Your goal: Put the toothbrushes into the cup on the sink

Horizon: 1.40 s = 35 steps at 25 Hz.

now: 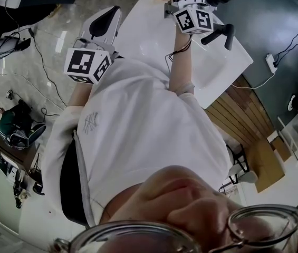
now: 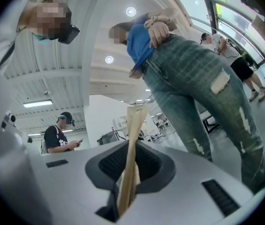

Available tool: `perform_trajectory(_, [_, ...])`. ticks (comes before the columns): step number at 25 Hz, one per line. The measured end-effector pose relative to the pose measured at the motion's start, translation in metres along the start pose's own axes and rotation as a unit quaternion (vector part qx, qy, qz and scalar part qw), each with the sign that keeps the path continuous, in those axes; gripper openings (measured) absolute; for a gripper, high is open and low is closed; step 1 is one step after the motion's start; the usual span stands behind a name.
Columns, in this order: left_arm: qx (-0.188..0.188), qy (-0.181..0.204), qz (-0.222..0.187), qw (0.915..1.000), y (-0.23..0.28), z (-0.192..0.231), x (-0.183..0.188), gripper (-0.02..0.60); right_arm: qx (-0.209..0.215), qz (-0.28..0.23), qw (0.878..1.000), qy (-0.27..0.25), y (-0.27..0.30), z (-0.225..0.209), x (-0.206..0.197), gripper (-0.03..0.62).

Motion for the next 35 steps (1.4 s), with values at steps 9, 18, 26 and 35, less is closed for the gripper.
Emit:
perform_trajectory(9, [-0.006, 0.002, -0.001, 1.0000, 0.003, -0.004, 0.000, 0.008, 0.008, 0.005, 1.000, -0.014, -0.002, 0.001, -0.005, 0.037])
perform_trajectory(18, [0.009, 0.006, 0.001, 0.9999, -0.005, 0.000, 0.000, 0.008, 0.024, 0.000, 0.999, -0.035, 0.007, 0.007, -0.004, 0.037])
perform_trajectory(26, [0.002, 0.010, 0.002, 0.9999, -0.003, -0.002, 0.001, 0.008, 0.038, 0.043, 0.997, -0.049, 0.002, 0.009, -0.030, 0.037])
perform_trajectory(35, [-0.025, 0.012, -0.002, 0.9996, 0.007, -0.016, 0.002, 0.008, 0.027, 0.102, 0.993, -0.062, -0.015, -0.001, -0.046, 0.037])
Point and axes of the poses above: the fingertips, and each gripper's own axes: y forward along the fingers, z to its left, x out of its top, the point moved 2 cm from there along -y, backward along the fingers, and after that the axes turned 1 degree about -y, right-handed, at the moved point
